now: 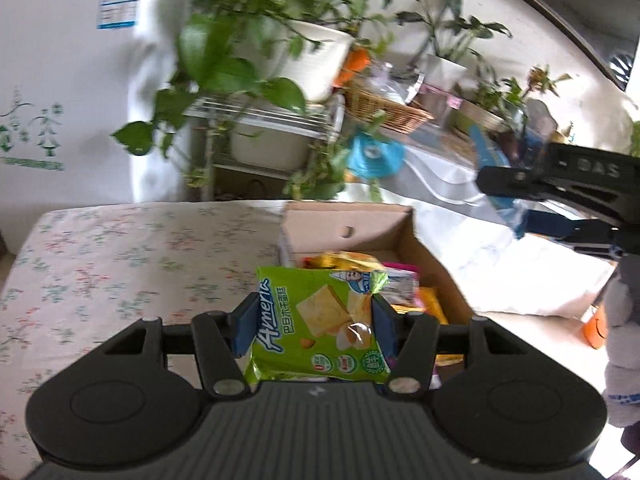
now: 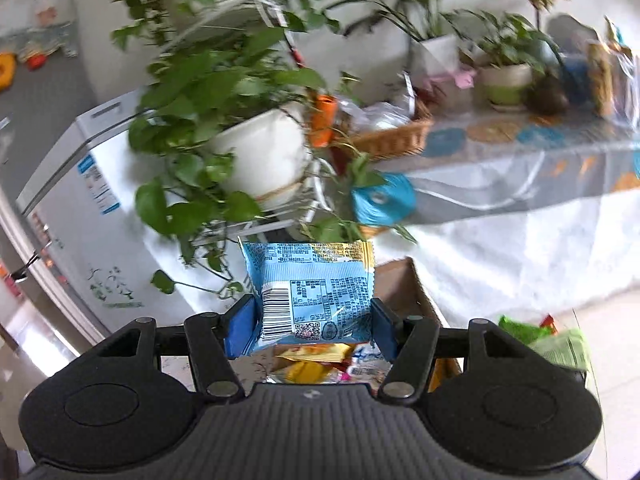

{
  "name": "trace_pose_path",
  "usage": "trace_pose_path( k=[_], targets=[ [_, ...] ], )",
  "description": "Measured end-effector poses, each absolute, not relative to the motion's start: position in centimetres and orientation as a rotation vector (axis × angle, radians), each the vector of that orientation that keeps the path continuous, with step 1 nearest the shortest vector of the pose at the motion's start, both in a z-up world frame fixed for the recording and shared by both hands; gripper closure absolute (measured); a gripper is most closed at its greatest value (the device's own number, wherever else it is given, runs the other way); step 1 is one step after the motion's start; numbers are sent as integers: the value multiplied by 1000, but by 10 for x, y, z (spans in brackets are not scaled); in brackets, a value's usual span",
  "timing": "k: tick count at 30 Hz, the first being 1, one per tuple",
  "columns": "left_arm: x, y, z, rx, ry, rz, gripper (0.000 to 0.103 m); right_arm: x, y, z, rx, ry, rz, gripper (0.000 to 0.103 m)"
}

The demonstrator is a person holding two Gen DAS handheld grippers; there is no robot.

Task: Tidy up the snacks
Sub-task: 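Lift both packets and carry them over the cardboard box, then open both grippers to drop the green and blue packets into the box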

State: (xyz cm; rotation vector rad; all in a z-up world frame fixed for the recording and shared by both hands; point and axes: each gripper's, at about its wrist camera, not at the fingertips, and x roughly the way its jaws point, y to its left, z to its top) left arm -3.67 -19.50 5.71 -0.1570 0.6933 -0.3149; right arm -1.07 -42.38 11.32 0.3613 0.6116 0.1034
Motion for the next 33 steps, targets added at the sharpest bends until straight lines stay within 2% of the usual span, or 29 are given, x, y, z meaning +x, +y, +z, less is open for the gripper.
trace_pose_path(
  k=[20, 23, 25, 27, 29, 33],
  targets=[
    [-18, -277, 34, -153, 727, -432, 45, 14, -448, 84, 458, 743, 71, 36],
    [-15, -287, 31, -117, 765, -438, 38, 17, -451, 79, 480, 748, 73, 31],
    [-19, -290, 33, -75, 763, -412, 29, 18, -453, 77, 494, 751, 65, 27],
    [-22, -291, 36, -32, 761, -378, 16, 17, -454, 77, 507, 748, 64, 16],
    [-25, -290, 37, 6, 774, -348, 11, 14, -455, 80, 507, 739, 60, 10],
    [-29, -283, 40, 32, 801, -324, 11, 12, -454, 83, 508, 729, 71, 8]
  ],
)
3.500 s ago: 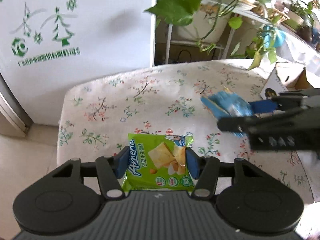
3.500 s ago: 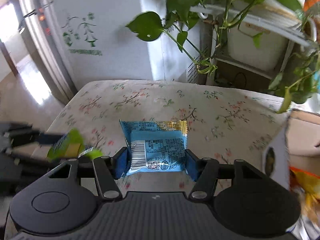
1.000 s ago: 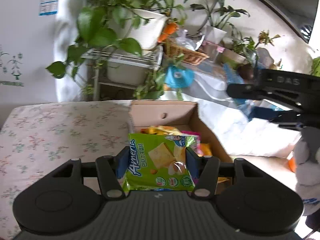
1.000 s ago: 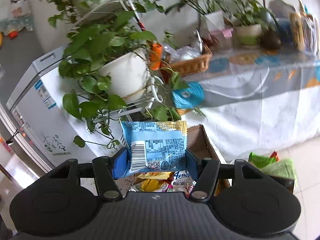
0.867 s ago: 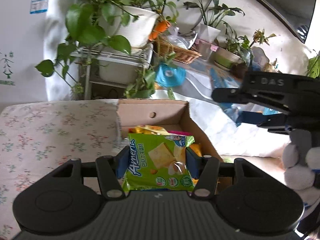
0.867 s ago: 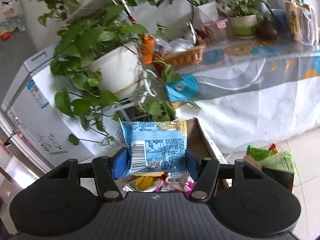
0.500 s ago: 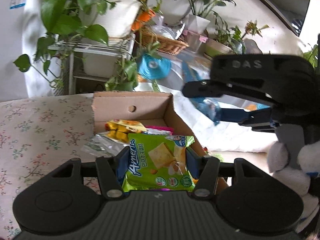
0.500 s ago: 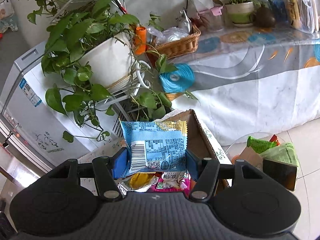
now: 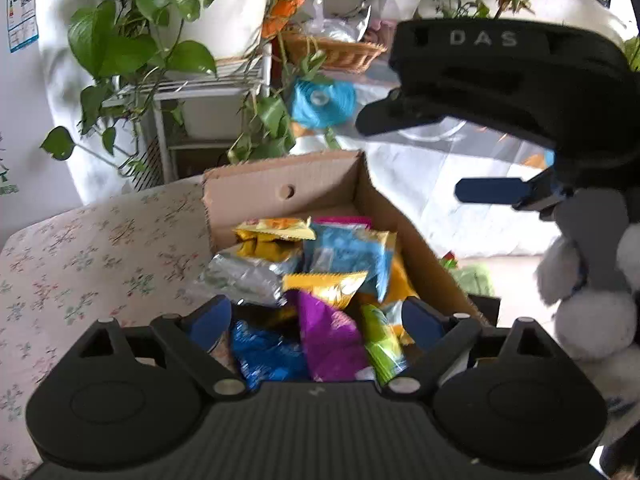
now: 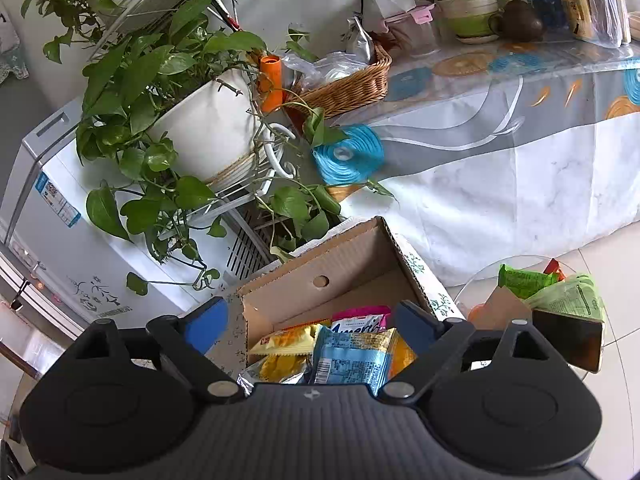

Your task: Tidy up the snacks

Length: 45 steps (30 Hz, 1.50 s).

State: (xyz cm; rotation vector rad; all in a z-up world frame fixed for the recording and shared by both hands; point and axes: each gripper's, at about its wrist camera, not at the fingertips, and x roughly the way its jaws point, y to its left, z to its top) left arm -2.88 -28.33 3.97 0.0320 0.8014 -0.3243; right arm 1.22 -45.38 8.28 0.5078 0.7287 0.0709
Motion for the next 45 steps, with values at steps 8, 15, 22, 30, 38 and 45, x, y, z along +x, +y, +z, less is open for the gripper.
trace_pose_path(
  k=[8, 15, 22, 30, 38, 45],
  targets=[
    [-40, -274, 45, 46, 835, -281, 10, 6, -449, 87, 486, 724, 35, 3],
    [-48, -261, 49, 38, 856, -243, 10, -6, -448, 90, 429, 737, -25, 0],
    [-51, -242, 53, 12, 876, -188, 10, -19, -445, 90, 389, 749, -68, 0],
    [-52, -231, 54, -9, 901, -143, 4, -39, -443, 85, 344, 793, -163, 0],
    [-54, -228, 53, 8, 912, -124, 3, -59, -440, 77, 304, 845, -230, 0],
    [-51, -226, 50, 24, 923, -86, 1, -61, -431, 72, 243, 892, -225, 0]
  ],
)
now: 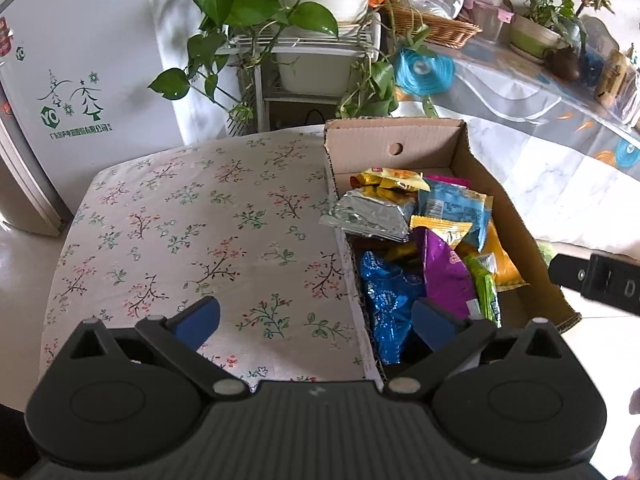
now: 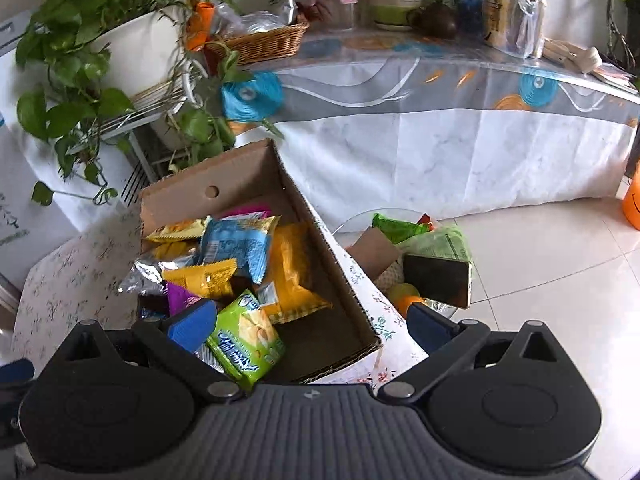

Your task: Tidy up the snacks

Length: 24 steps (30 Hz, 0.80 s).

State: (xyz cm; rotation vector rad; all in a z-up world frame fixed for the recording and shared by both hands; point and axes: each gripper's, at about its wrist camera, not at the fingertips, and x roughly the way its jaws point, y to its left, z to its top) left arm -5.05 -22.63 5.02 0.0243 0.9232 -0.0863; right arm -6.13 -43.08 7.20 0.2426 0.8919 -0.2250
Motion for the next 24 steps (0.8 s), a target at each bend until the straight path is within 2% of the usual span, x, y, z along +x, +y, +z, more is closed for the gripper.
trace_pose_path(
  k=[24],
  targets=[
    [-38, -235, 59, 73, 924, -66, 1, -53, -421, 70, 196, 913, -223, 0]
  ],
)
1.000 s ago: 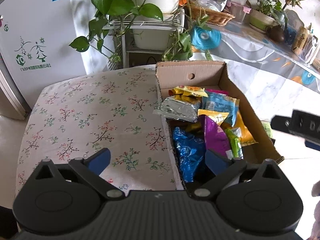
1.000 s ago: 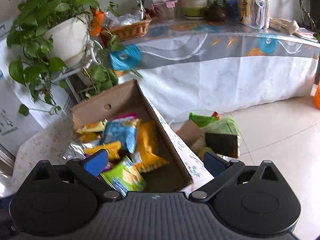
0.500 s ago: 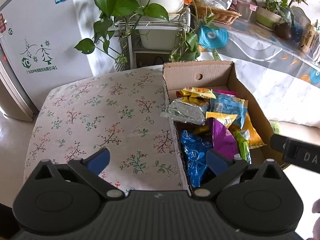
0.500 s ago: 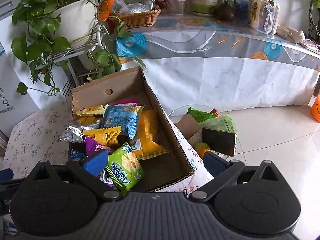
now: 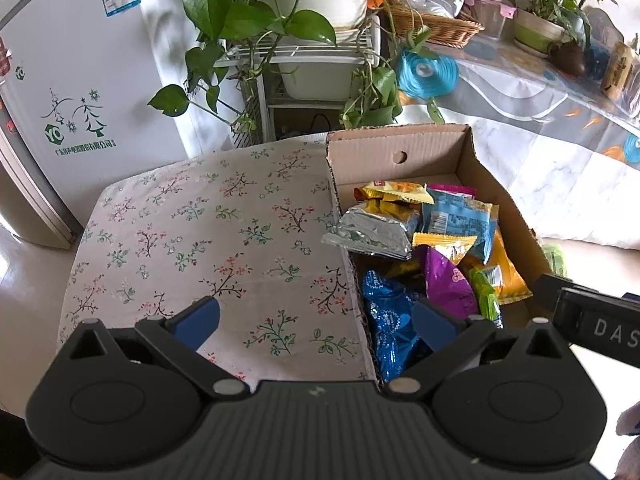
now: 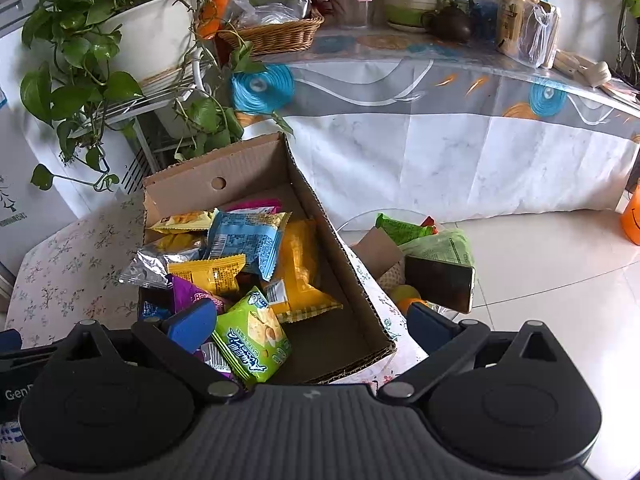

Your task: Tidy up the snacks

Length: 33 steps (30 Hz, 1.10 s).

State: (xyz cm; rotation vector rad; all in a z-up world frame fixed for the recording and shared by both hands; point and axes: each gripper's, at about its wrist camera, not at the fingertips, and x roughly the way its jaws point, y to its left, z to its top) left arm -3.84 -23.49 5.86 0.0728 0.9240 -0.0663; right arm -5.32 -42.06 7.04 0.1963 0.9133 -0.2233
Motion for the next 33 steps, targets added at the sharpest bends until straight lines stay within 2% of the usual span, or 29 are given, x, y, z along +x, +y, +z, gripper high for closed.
trace_pose_path(
  k=[33],
  targets=[
    [-31, -229, 54, 111, 923, -54, 1, -44, -413, 67, 190, 926, -216, 0]
  ],
)
